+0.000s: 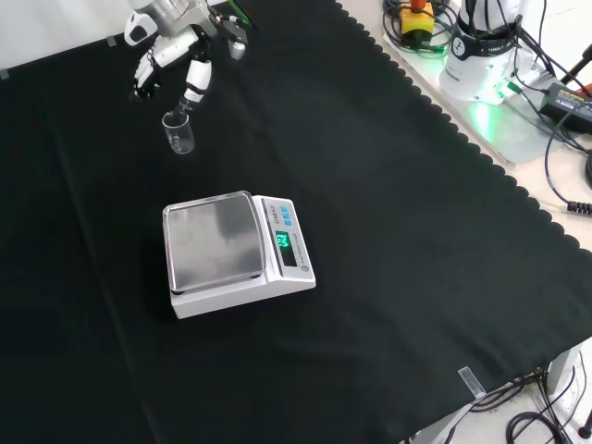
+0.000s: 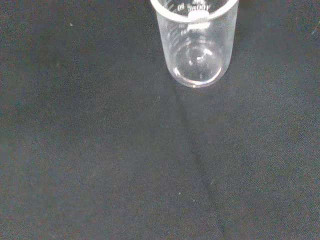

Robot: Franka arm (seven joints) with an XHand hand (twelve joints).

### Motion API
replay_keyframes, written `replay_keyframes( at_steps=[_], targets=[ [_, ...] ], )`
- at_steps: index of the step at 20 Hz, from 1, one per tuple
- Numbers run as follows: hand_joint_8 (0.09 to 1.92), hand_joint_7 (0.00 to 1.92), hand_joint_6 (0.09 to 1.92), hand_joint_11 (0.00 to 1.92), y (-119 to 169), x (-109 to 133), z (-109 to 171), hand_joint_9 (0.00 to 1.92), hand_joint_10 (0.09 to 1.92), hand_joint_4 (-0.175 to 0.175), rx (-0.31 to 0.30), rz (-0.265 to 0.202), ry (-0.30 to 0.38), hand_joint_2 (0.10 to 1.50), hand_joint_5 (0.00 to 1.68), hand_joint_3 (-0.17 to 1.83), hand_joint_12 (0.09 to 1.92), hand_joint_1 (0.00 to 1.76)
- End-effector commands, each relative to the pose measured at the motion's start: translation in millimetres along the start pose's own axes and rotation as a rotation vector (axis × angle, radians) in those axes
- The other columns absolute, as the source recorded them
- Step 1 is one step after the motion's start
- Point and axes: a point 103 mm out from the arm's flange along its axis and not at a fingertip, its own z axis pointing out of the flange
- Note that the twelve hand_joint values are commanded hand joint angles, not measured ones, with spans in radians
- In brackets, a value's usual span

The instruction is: Pick up the beaker.

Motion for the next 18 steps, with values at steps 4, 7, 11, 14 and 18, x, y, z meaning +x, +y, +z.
replay_keyframes(
  at_steps=[4,7,11,14,18],
  targets=[
    [0.78,0.07,0.09,0.20,10,4,15,0.23,0.89,-0.064,0.037,0.010,-0.007,0.89,0.32,0.40,1.46,0.48],
    [0.78,0.07,0.09,0.20,13,3,19,0.23,0.90,-0.064,0.048,0.012,-0.005,0.89,0.32,0.41,1.46,0.48],
    [0.78,0.07,0.09,0.20,15,-3,25,0.23,0.90,-0.064,0.063,0.021,-0.006,0.89,0.32,0.41,1.46,0.48],
    [0.78,0.07,0.09,0.20,15,-5,29,0.23,0.90,-0.065,0.075,0.030,-0.010,0.88,0.32,0.41,1.46,0.48],
    [0.78,0.07,0.09,0.19,15,-8,34,0.23,0.90,-0.065,0.086,0.036,-0.011,0.88,0.32,0.42,1.46,0.48]
  ],
)
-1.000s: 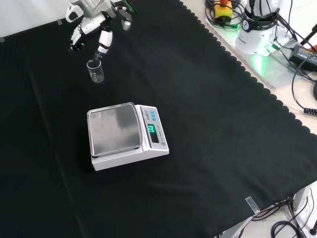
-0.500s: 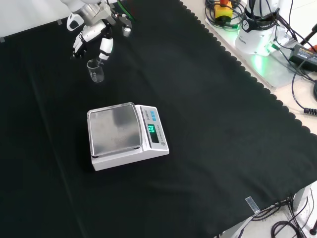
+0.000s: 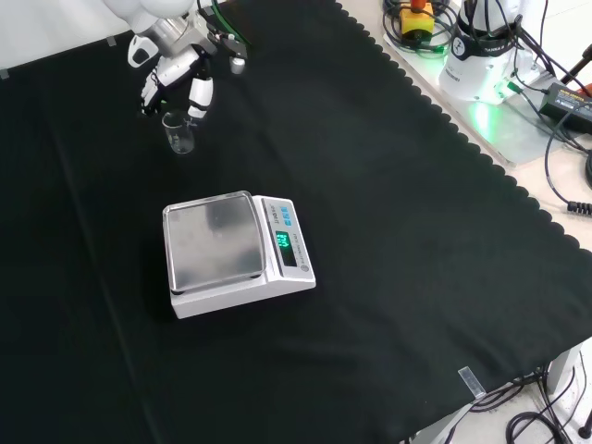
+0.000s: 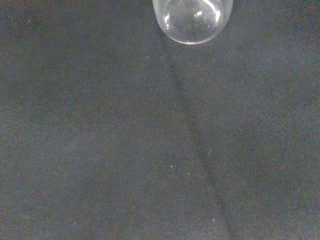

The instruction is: Pick up the beaker.

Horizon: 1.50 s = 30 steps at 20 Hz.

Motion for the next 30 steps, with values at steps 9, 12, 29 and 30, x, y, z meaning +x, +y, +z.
replay_keyframes(
  at_steps=[9,12,29,30],
  targets=[
    [0.79,0.06,0.09,0.19,12,-4,21,0.23,0.90,-0.065,0.041,0.021,-0.005,0.85,0.32,0.42,1.46,0.52],
    [0.79,0.07,0.09,0.19,16,-1,25,0.23,0.90,-0.066,0.046,0.024,-0.008,0.85,0.32,0.42,1.46,0.55],
    [0.74,0.36,0.09,0.65,17,12,17,0.68,0.68,-0.106,-0.008,0.040,-0.097,0.89,0.60,0.63,1.25,0.97],
    [0.74,0.39,0.09,0.68,17,13,17,0.72,0.66,-0.109,-0.011,0.042,-0.102,0.89,0.61,0.65,1.24,0.99]
  ],
)
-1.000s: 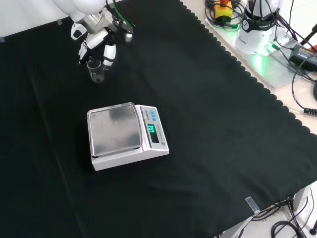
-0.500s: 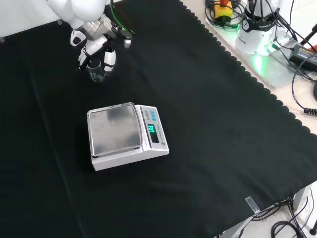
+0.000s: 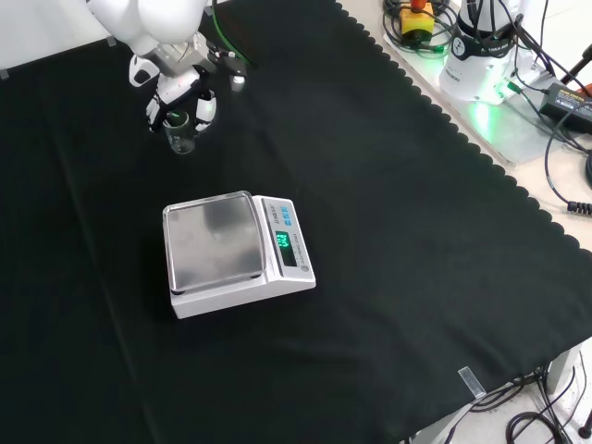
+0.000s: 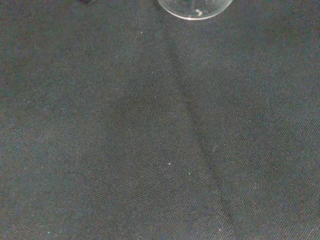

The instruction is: Pick up the beaker.

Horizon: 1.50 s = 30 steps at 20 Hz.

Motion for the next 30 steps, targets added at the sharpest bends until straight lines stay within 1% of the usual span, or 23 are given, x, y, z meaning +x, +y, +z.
replay_keyframes(
  at_steps=[1,5,7,9,12,17,20,23,27,30],
  targets=[
    [0.73,0.41,0.09,0.69,-1,2,-2,0.74,0.64,-0.110,-0.017,0.007,-0.020,0.88,0.62,0.66,1.23,1.00],
    [0.70,0.58,0.14,0.81,-1,3,-4,0.89,0.56,-0.119,-0.038,0.016,-0.015,0.83,0.67,0.73,1.17,1.05],
    [0.69,0.66,0.19,0.87,0,3,-5,0.95,0.53,-0.128,-0.053,0.025,-0.008,0.81,0.70,0.76,1.14,1.06],
    [0.69,0.76,0.30,0.95,0,4,-6,1.03,0.49,-0.160,-0.060,0.028,-0.002,0.81,0.80,0.76,1.09,1.08],
    [0.69,0.84,0.44,1.02,-1,5,-8,1.11,0.45,-0.174,-0.058,0.028,0.002,0.81,0.86,0.77,1.04,1.09],
    [0.70,0.89,0.52,1.07,-5,6,-13,1.17,0.42,-0.175,-0.048,0.020,0.008,0.81,0.85,0.77,1.02,1.09],
    [0.70,0.90,0.53,1.08,-11,10,-20,1.18,0.42,-0.175,-0.049,0.008,-0.008,0.81,0.85,0.77,1.01,1.08],
    [0.71,0.90,0.53,1.09,-17,20,-28,1.19,0.42,-0.175,-0.057,-0.003,-0.021,0.81,0.85,0.77,1.01,1.07],
    [0.70,0.90,0.53,1.09,-19,27,-31,1.19,0.42,-0.175,-0.066,-0.008,-0.025,0.80,0.84,0.76,1.01,1.06],
    [0.70,0.90,0.53,1.09,-25,31,-40,1.19,0.42,-0.175,-0.071,-0.011,-0.033,0.80,0.83,0.77,1.01,1.04]
  ],
)
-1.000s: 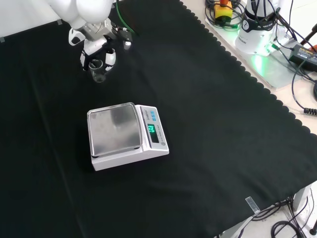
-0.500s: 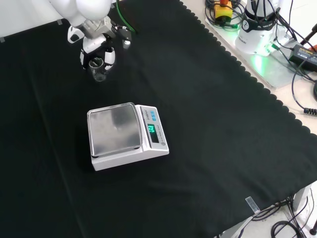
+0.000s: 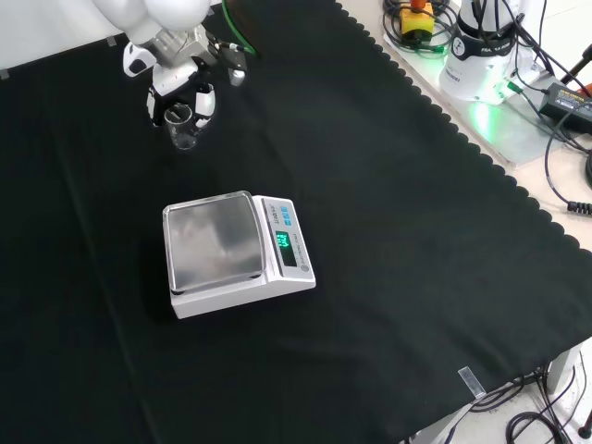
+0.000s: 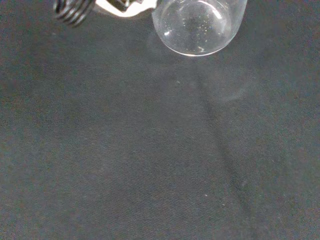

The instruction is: Pick up the beaker.

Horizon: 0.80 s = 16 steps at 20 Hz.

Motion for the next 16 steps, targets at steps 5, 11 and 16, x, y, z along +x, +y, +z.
replay_keyframes(
  at_steps=[5,11,16],
  targets=[
    [0.70,0.89,0.53,1.09,-11,12,-18,1.19,0.41,-0.175,-0.017,-0.014,-0.015,0.80,0.82,0.77,1.01,1.03],
    [0.71,0.88,0.53,1.07,-34,43,-57,1.18,0.41,-0.175,-0.049,-0.032,-0.043,0.80,0.81,0.77,1.02,1.01],
    [0.71,0.87,0.53,1.06,-44,58,-75,1.18,0.41,-0.175,-0.069,-0.054,-0.045,0.80,0.81,0.77,1.03,1.00]
  ],
)
